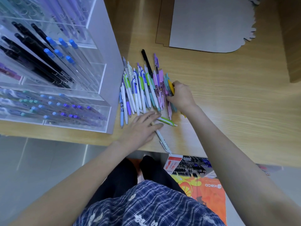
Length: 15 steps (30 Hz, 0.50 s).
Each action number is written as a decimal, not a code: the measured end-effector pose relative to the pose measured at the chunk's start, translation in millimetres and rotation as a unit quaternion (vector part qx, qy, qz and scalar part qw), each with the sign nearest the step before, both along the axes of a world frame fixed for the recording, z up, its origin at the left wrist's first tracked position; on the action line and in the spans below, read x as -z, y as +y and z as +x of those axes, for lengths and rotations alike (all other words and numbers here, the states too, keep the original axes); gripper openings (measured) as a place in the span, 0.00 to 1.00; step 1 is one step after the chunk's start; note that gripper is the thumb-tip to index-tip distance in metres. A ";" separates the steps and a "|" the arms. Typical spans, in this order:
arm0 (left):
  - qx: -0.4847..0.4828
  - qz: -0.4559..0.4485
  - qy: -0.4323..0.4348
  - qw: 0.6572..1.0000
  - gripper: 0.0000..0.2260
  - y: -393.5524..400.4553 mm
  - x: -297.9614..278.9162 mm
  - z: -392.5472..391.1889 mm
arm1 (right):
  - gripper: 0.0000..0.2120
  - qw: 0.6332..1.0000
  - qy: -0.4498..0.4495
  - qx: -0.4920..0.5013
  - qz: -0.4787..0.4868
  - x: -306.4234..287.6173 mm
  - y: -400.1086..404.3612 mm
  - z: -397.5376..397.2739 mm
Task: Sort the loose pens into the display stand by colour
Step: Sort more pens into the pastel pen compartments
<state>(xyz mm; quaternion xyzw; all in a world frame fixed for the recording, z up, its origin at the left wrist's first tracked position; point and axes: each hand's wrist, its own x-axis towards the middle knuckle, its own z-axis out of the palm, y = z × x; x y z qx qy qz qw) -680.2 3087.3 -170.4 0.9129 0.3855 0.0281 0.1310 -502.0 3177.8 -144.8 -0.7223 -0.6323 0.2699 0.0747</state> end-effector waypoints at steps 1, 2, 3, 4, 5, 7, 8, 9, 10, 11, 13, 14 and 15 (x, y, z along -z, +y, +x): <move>-0.007 -0.002 0.003 1.000 0.17 1.2 -1.4 1.0 | 0.15 1.000 -0.005 -0.002 -0.015 -0.8 -0.8 0.6; -0.012 0.002 0.007 1.000 0.16 3.6 -3.3 3.0 | 0.15 1.000 -0.010 -0.006 -0.028 -1.9 -2.1 2.5; -0.013 0.013 0.016 1.000 0.15 5.8 -6.3 6.0 | 0.16 0.999 -0.017 -0.010 -0.040 -3.2 -3.9 6.2; -0.013 0.026 0.026 0.999 0.15 7.7 -9.3 9.2 | 0.17 0.998 -0.027 -0.013 -0.050 -4.7 -5.8 11.7; -0.011 0.039 0.032 0.999 0.14 10.1 -11.7 11.6 | 0.18 0.997 -0.040 -0.015 -0.058 -6.1 -7.7 18.3; -0.003 0.053 0.047 0.997 0.14 13.1 -16.2 14.6 | 0.20 0.996 -0.061 -0.016 -0.064 -8.2 -12.0 30.8; 0.000 0.057 0.056 0.997 0.14 13.7 -16.8 15.3 | 0.20 0.996 -0.063 -0.020 -0.064 -8.1 -14.5 34.1; -0.001 0.064 0.063 0.996 0.14 14.0 -17.1 15.0 | 0.21 0.995 -0.064 -0.030 -0.064 -7.4 -16.8 34.5; 0.001 0.067 0.069 0.995 0.15 13.7 -19.5 15.5 | 0.21 0.995 -0.068 -0.043 -0.065 -6.2 -20.0 33.1; -0.001 0.069 0.082 0.994 0.15 12.4 -24.5 17.3 | 0.20 0.993 -0.077 -0.055 -0.067 -5.1 -23.1 30.7; -0.001 0.038 0.128 0.991 0.17 8.3 -31.4 21.8 | 0.17 0.992 -0.097 -0.044 -0.065 -3.9 -30.6 29.8; -0.006 0.021 0.149 0.989 0.20 7.4 -31.8 24.3 | 0.15 0.994 -0.095 -0.017 -0.057 -4.6 -33.8 33.2; -0.022 -0.005 0.149 0.989 0.22 7.0 -32.8 25.6 | 0.13 0.996 -0.076 0.022 -0.048 -4.4 -37.7 39.3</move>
